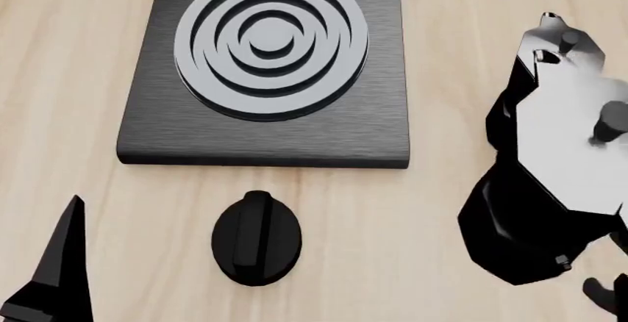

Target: Put the right moka pot on the stove.

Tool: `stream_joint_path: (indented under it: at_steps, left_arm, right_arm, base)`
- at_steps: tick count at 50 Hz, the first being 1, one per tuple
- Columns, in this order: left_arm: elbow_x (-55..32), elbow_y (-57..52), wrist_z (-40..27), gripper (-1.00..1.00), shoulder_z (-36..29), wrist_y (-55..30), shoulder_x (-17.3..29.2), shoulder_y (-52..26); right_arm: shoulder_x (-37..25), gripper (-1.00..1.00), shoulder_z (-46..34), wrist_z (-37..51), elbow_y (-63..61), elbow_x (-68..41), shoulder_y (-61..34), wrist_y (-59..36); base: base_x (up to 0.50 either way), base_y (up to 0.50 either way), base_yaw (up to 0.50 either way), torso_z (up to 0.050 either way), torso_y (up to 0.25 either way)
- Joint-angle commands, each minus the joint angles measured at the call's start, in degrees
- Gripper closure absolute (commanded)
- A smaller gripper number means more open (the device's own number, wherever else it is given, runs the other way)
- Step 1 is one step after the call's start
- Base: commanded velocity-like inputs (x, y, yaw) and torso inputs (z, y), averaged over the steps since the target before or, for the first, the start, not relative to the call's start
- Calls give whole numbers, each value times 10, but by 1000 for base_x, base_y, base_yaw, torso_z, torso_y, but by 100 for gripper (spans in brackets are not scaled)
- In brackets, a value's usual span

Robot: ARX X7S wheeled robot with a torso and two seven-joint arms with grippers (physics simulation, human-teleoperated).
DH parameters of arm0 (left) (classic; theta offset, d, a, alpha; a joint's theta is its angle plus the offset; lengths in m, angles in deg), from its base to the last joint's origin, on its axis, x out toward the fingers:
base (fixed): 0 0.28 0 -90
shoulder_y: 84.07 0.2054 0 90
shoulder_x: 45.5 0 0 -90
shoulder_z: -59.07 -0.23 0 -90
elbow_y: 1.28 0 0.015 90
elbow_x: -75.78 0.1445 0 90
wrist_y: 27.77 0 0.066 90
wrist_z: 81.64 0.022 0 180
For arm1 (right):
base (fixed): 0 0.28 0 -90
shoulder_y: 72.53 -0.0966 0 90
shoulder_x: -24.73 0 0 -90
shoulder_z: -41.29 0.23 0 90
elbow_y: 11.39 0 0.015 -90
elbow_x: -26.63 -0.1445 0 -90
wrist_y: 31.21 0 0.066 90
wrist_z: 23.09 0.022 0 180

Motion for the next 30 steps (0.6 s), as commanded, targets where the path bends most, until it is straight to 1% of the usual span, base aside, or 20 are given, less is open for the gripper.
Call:
stream_joint_path:
  at_steps: [1, 7, 15, 17, 18, 19, 22, 27, 30]
  left_arm:
    - [-4, -2, -3, -100, -1, 0, 3, -2]
    - [-6, -3, -4, -100, -2, 1, 4, -3]
    - [-5, -3, -4, -100, -3, 5, 5, -2]
    - [-4, -2, -3, -100, -4, 6, 5, -2]
    - [-4, -3, -4, -100, -4, 5, 5, -2]
    - [-7, -4, -5, -100, -3, 4, 6, -4]
    - [-5, -2, -3, -100, -4, 6, 6, -4]
    - [-7, -3, -5, -100, -4, 8, 7, -4]
    - [-4, -2, -4, -100, -5, 10, 7, -2]
  right_arm:
    - [-66, 100, -131, 57, -6, 23, 3, 96]
    - [-104, 100, -228, 93, -1, 44, -44, 115]
    - [-139, 100, -371, 132, 21, 64, -155, 107]
    - [-186, 100, -406, 179, 34, 6, -221, 102]
    - [-197, 100, -429, 192, 39, -2, -250, 100]
    - [-199, 100, -437, 195, 40, -5, -258, 100]
    - [-203, 100, -504, 214, 55, -11, -332, 93]
    - [-199, 100, -568, 233, 66, -21, -411, 80]
    - [-181, 100, -613, 238, 80, -7, -460, 66]
  base:
    - [0, 0, 0, 0, 0]
    - [0, 0, 0, 0, 0]
    - [0, 0, 0, 1, 1]
    - [0, 0, 0, 0, 0]
    - [0, 0, 0, 0, 0]
    - [0, 0, 0, 0, 0]
    - [0, 0, 0, 0, 0]
    - [0, 0, 0, 0, 2]
    - [0, 0, 0, 0, 0]
